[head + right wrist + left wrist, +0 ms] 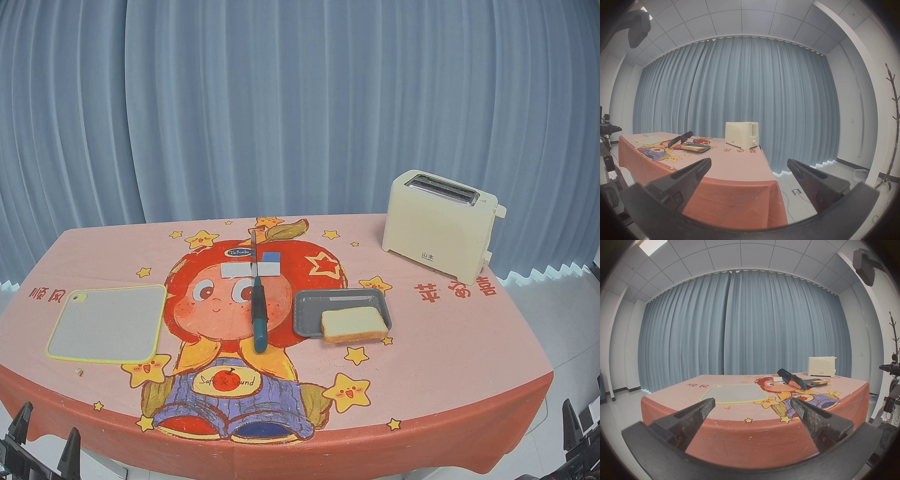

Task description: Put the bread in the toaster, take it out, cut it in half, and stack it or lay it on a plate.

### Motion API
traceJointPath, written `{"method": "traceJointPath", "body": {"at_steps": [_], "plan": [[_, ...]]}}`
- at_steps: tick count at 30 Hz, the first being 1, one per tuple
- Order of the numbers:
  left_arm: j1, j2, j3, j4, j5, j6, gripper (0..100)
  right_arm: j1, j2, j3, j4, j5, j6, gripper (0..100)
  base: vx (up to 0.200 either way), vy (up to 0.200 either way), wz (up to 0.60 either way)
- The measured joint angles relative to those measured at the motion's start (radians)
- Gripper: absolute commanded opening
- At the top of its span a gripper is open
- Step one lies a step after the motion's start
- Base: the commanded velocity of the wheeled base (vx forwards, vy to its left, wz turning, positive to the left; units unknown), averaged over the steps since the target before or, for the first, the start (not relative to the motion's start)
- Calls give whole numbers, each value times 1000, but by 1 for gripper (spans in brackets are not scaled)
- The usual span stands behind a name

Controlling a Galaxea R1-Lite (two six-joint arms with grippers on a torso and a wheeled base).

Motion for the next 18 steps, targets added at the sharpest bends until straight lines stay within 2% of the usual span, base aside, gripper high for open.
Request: {"method": "traceJointPath", "body": {"at_steps": [18], "plan": [[0, 0, 0, 0, 0, 0, 100, 0, 0, 0, 0, -4, -8, 100, 0, 0, 0]]}}
